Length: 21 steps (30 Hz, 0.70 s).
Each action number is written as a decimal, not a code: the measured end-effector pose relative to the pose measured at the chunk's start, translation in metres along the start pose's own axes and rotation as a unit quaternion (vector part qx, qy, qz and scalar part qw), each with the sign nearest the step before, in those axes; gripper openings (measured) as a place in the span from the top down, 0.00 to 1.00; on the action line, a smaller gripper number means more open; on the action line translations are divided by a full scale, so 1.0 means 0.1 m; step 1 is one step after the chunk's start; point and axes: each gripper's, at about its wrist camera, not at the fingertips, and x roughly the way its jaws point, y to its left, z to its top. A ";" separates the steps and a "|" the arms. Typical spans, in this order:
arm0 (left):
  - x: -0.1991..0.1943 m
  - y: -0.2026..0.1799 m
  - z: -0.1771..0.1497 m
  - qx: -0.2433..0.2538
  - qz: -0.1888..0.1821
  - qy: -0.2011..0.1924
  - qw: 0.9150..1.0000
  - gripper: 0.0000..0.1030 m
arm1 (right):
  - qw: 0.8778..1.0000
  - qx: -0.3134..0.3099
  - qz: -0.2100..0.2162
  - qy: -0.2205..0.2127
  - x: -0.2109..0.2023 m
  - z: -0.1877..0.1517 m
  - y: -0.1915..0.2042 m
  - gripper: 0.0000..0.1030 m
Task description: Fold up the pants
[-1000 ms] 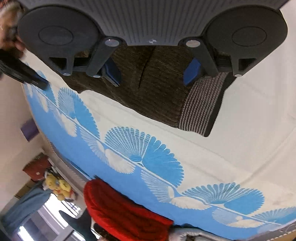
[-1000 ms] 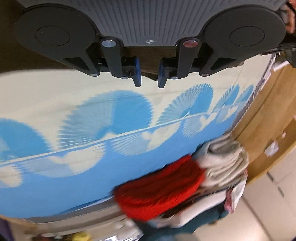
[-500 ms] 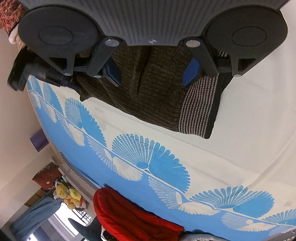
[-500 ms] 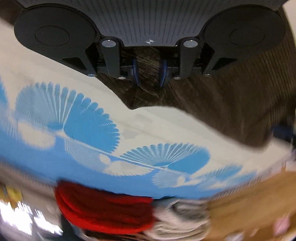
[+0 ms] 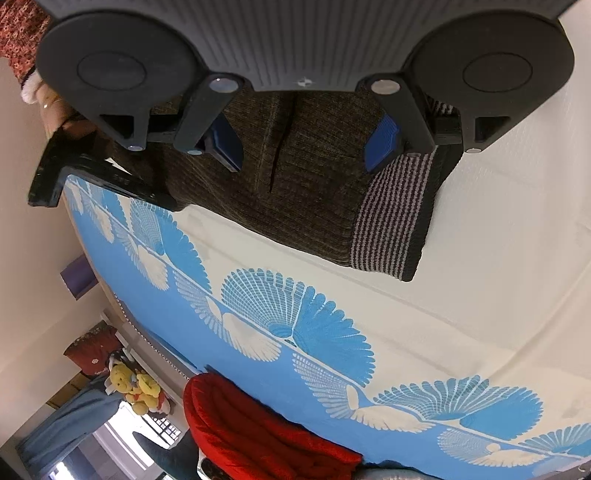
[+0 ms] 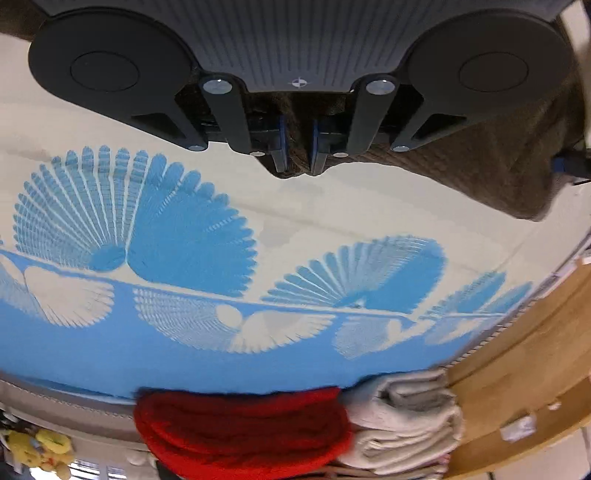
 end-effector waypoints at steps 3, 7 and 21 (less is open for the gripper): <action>0.00 0.00 -0.01 0.001 0.001 0.001 1.000 0.24 | 0.999 -0.021 -0.019 -0.021 0.10 -0.06 0.06 0.88; -0.02 0.02 -0.01 -0.004 0.000 0.003 1.000 0.24 | 0.999 0.004 -0.017 -0.037 0.08 -0.10 -0.06 0.65; 0.02 -0.15 -0.08 0.036 0.031 -0.001 0.999 0.20 | 1.000 -0.013 -0.006 -0.009 -0.08 -0.19 -0.05 0.79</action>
